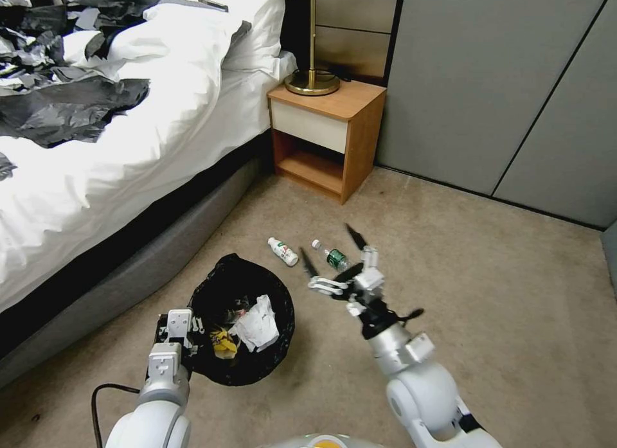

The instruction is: Pick up the trash bin, then pick up the garbage from the floor and place it into the trash bin.

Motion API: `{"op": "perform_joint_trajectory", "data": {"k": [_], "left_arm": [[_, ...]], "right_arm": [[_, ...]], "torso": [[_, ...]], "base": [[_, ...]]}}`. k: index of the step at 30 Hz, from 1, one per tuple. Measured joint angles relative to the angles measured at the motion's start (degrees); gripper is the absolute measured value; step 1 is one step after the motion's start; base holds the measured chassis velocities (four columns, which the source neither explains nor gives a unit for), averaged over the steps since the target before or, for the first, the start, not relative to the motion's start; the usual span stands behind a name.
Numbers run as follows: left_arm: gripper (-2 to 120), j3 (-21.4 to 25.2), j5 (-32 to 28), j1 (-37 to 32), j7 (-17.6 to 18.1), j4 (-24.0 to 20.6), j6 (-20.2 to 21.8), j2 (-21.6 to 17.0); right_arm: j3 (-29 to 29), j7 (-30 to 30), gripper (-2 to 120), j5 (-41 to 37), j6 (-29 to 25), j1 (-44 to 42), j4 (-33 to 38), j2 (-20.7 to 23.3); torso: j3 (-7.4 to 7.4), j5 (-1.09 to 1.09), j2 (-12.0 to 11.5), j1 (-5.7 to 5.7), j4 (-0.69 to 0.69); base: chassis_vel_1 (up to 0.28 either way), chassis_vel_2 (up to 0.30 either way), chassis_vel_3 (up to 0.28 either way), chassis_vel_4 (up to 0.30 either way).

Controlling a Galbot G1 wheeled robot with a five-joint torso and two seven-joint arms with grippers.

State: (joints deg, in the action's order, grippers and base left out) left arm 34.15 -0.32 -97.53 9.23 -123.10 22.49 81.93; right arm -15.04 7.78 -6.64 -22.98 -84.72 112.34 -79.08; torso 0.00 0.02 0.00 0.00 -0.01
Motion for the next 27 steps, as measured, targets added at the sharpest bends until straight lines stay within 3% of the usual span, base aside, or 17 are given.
{"op": "perform_joint_trajectory", "data": {"k": [10,27], "left_arm": [[1,0.35,-0.43,0.24,0.0,-0.01,0.07,-0.04],[1,0.43,-0.55,-0.09,0.0,-0.73,0.01,0.02]], "right_arm": [[-5.35,-3.79,100,0.98,2.02,-1.4,-3.86,-1.26],[-6.88,-3.19,100,0.73,3.16,-0.94,-5.66,-1.38]], "torso": [[0.0,-0.01,0.0,0.0,0.01],[0.0,-0.01,0.0,0.0,0.01]], "base": [[0.0,0.0,0.0,0.0],[0.0,0.0,0.0,0.0]]}}
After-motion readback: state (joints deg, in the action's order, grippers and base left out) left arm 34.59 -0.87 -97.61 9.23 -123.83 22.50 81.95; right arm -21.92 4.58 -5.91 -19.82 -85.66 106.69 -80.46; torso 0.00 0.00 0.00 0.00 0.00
